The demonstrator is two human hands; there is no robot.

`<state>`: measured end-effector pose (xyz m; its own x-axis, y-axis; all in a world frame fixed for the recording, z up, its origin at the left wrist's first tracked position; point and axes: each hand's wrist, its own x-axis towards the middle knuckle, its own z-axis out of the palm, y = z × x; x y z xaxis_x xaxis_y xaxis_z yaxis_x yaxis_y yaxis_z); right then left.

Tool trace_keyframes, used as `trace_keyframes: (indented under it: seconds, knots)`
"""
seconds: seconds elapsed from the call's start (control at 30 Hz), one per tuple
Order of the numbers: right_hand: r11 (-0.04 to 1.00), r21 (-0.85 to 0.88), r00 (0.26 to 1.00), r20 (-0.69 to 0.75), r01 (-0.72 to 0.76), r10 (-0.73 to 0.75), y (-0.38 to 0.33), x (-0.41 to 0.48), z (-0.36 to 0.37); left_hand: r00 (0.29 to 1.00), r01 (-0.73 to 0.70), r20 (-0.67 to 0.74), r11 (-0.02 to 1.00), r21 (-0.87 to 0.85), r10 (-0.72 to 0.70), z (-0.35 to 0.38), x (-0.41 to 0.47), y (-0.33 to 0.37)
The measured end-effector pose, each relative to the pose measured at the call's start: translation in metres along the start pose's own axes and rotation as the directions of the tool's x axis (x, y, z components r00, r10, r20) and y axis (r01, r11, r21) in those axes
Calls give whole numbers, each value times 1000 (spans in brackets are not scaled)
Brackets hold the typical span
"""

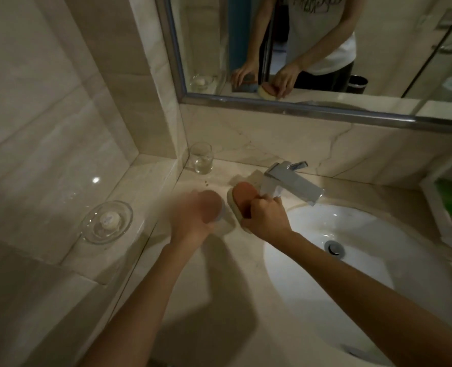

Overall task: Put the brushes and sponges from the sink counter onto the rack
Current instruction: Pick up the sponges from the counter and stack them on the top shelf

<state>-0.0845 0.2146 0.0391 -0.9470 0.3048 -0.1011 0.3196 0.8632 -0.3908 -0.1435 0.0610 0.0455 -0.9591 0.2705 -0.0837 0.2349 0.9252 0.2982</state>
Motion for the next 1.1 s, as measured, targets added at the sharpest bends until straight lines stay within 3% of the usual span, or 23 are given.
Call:
trace_keyframes:
  seconds: [0.2,0.43,0.63,0.9,1.1]
  knots:
    - [998,57,964,-265,-12,27,29,-40,-106,972,-125,-219,977,-175,85,-51,-23,93]
    - [996,88,886,-463,23,21,95,-118,-227,897,-350,-353,916,-196,267,-96,-77,228]
    - [998,55,786,-617,-21,50,193,-184,-318,779,-539,-468,827,-159,417,-108,-134,359]
    - [995,75,715,-692,-64,98,311,-249,-420,670,-701,-404,710,-67,623,-109,-193,511]
    - [975,-99,809,-579,-196,104,376,-251,-445,627,-737,-284,670,83,725,-101,-195,569]
